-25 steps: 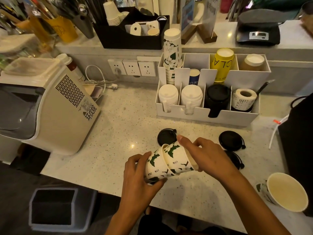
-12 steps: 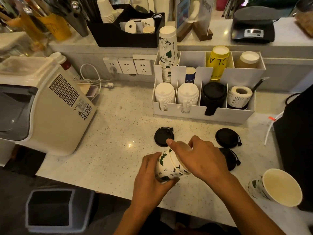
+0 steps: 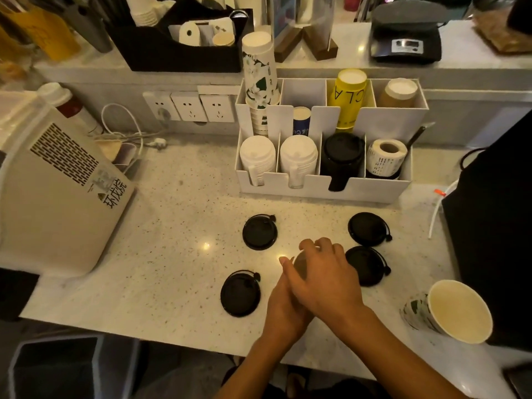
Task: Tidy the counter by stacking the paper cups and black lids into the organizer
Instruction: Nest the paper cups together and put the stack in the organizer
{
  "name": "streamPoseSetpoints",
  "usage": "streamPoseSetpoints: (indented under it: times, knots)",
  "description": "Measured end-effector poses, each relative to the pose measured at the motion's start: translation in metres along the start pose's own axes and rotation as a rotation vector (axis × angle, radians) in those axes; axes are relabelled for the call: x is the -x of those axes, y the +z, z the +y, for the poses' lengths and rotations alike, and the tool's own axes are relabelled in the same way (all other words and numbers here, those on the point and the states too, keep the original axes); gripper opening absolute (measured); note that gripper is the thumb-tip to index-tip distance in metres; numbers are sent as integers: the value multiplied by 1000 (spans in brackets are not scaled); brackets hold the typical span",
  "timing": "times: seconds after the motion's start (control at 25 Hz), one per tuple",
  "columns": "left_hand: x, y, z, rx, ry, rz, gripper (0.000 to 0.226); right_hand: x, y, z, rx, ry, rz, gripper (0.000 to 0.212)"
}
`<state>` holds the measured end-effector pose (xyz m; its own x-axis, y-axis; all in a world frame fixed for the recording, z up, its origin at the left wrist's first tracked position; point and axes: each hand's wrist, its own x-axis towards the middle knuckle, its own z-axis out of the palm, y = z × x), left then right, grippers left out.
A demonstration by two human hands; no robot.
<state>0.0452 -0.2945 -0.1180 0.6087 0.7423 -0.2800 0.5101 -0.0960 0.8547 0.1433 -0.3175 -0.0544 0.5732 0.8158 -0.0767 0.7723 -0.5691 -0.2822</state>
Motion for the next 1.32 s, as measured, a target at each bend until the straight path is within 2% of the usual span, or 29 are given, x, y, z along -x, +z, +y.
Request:
streamPoseSetpoints:
  times: [0.2, 0.32, 0.44, 0.52, 0.6, 0.68, 0.76, 0.84, 0.92, 1.0, 1.08, 1.2, 1.32]
  knots:
    - [-3, 2, -1, -12, 31, -29, 68, 0, 7, 1, -15, 14, 107, 54]
    - [-3, 5, -3, 34, 18, -67, 66, 1, 9, 1, -32, 21, 126, 51]
    - [-5, 6, -7, -74, 27, -55, 57, 0, 7, 1, -71, 26, 130, 54]
    - [-5, 5, -6, -74, 7, -38, 66, -1, 6, 9, -323, 83, 116, 52]
    - [-2, 5, -5, 28, -25, 26, 74, -2, 7, 19, -667, 212, 108, 37]
    - [-1, 5, -4, 82, -25, 47, 72, -2, 8, 26, -750, 249, 123, 27]
    - [-1, -1, 2, 90, -23, -4, 71, -1, 10, 26, -720, 215, 150, 31]
    - [-1, -15, 9, 141, 22, -96, 88, 0, 9, 25, -729, 212, 146, 40]
    - [3, -33, 13, 180, 150, -142, 102, 0, 7, 24, -729, 238, 118, 48]
    - [2, -41, 29, 116, 277, -108, 87, -1, 7, 24, -740, 266, 101, 45]
    - [-4, -35, 48, -82, 320, -2, 69, -1, 7, 24, -789, 264, 79, 36]
    - [-13, -21, 62, -312, 336, 68, 67, -2, 7, 28, -811, 219, 54, 21]
    - [-15, -15, 54, -311, 310, 91, 61, -3, 8, 28, -853, 222, 59, 23]
